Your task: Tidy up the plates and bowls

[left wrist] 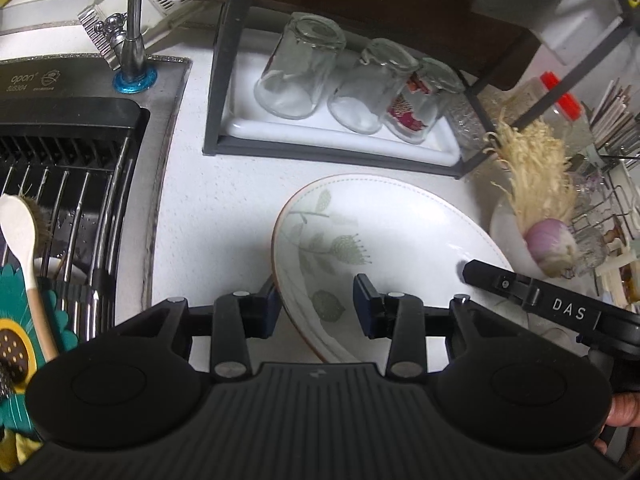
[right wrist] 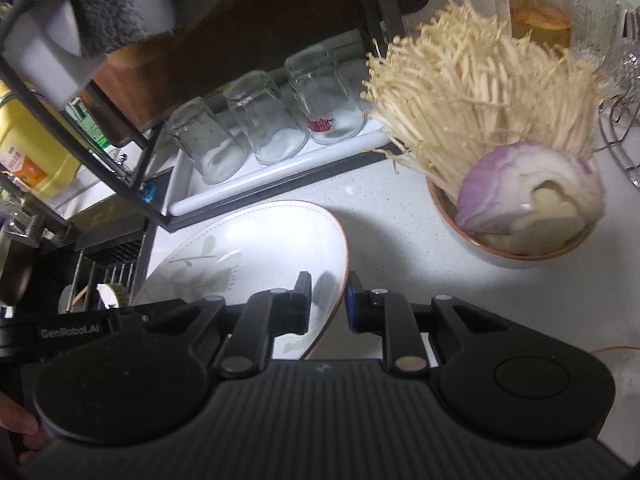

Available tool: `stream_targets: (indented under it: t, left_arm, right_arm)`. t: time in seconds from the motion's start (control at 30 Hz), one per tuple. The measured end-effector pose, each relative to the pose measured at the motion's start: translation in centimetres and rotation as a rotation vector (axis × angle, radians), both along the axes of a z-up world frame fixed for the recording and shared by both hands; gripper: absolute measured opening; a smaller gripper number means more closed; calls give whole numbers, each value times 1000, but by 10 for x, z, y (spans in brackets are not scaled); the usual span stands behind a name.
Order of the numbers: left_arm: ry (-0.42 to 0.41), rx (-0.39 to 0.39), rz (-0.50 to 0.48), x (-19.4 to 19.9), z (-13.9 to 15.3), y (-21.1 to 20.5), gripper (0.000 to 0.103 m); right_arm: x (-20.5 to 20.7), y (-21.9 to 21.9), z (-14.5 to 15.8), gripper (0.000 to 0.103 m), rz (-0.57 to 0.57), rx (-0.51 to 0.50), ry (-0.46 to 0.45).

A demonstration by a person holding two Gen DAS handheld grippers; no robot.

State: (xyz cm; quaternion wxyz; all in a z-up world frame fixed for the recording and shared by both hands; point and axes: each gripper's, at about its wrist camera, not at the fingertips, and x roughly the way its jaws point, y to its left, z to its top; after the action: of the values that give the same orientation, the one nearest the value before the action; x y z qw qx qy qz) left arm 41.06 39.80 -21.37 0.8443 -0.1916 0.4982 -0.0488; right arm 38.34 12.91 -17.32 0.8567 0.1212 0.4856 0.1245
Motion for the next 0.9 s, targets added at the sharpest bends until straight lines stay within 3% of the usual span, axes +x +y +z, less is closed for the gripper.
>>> stream_targets:
  t: [0.9]
  left_arm:
    - [-115,-85,19,-54,74,-56,44]
  right_arm:
    - [-69,-71,90,21,-20,68,-164]
